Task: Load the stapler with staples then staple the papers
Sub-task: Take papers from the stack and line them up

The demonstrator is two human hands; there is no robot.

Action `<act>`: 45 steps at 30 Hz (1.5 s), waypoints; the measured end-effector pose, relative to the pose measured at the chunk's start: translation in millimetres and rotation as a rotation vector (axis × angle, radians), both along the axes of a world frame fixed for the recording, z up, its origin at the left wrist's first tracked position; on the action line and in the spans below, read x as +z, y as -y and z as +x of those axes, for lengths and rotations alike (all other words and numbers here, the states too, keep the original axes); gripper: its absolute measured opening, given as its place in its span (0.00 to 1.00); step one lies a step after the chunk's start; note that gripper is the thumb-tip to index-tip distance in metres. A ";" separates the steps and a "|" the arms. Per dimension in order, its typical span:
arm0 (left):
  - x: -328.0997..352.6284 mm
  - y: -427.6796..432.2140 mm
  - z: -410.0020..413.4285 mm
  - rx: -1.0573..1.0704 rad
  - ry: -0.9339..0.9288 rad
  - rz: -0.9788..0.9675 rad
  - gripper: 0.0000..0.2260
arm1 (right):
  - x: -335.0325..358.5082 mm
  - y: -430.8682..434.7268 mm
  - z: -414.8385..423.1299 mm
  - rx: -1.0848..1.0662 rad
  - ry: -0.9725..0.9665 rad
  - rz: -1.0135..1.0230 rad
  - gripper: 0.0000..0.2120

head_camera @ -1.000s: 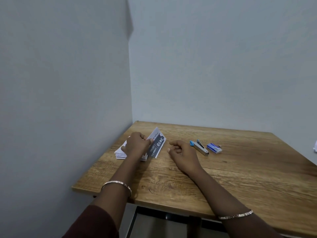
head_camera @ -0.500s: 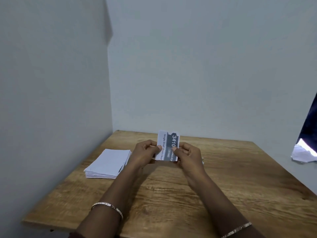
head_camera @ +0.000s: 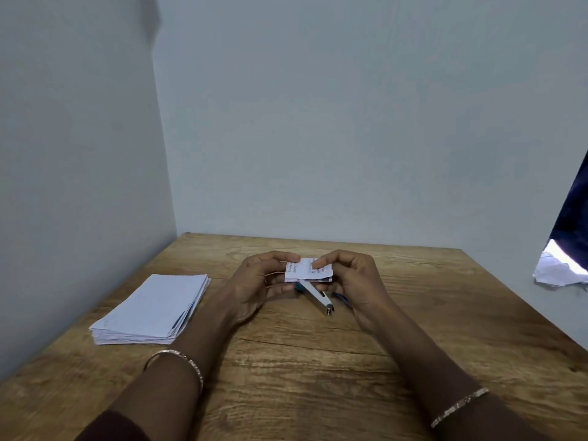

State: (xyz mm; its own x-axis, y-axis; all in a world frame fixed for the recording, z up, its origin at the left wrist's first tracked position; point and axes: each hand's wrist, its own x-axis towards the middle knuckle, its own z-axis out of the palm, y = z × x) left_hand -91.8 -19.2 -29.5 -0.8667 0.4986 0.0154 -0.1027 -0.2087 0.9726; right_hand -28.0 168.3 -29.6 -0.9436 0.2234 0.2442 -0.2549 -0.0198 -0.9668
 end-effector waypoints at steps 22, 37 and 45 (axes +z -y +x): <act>-11.9 -12.4 2.9 0.128 -0.007 0.025 0.05 | -13.7 -0.9 -2.5 -0.047 -0.038 0.119 0.13; -7.5 -21.3 18.3 0.140 -0.122 -0.002 0.03 | -10.5 -3.6 -1.4 -0.042 -0.047 0.053 0.04; -5.2 -22.4 18.7 0.097 -0.152 -0.045 0.17 | -7.1 -6.4 1.7 -0.071 -0.030 0.108 0.02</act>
State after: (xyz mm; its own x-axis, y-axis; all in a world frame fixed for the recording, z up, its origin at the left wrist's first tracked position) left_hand -73.1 3.3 -34.7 -0.9001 0.4161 0.1293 0.0645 -0.1662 0.9840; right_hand -26.3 174.7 -36.7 -0.9182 0.2604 0.2986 -0.2809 0.1035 -0.9541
